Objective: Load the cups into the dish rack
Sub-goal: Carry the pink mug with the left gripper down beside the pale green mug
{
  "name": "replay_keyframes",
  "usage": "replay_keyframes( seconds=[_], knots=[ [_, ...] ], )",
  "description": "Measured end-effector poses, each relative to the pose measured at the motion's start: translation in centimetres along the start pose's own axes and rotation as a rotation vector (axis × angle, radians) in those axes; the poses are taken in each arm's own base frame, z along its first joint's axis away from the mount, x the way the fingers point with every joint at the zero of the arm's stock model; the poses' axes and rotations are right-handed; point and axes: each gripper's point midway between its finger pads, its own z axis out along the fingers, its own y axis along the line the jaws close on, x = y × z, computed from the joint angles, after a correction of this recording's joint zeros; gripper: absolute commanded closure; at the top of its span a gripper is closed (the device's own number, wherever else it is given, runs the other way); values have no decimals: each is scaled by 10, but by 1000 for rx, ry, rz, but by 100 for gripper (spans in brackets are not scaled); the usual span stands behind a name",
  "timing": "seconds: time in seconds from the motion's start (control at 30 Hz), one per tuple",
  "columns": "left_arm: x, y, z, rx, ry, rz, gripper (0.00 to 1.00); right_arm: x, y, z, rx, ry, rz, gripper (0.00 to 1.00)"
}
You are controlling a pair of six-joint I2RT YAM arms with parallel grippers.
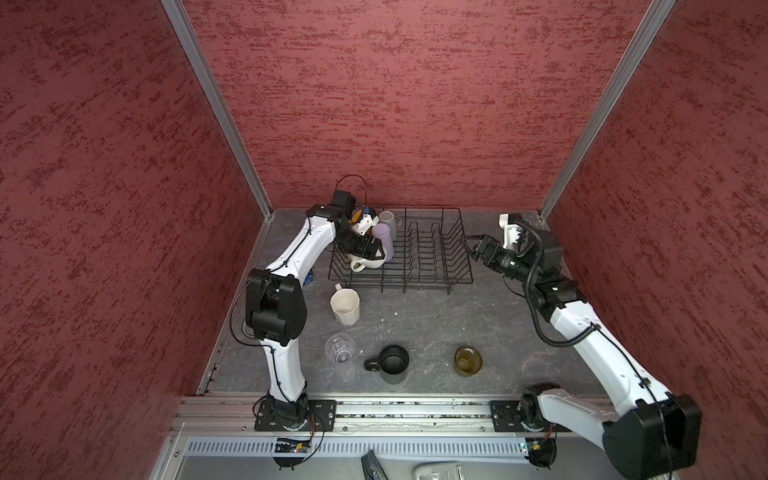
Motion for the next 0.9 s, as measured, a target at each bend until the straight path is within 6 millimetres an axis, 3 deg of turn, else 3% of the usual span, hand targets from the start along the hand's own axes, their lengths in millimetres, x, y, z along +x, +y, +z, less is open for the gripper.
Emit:
replay_keyframes(
  seconds=[0.23,0.53,0.9],
  knots=[
    [5,8,4,-53,38,12,100,3,-6,1,10,6,8,7],
    [16,23,30,-126,119,19,100,5,-9,1,16,9,17,7],
    [21,40,32,-234,153,29,100,9,-15,1,26,14,25,7]
  ],
)
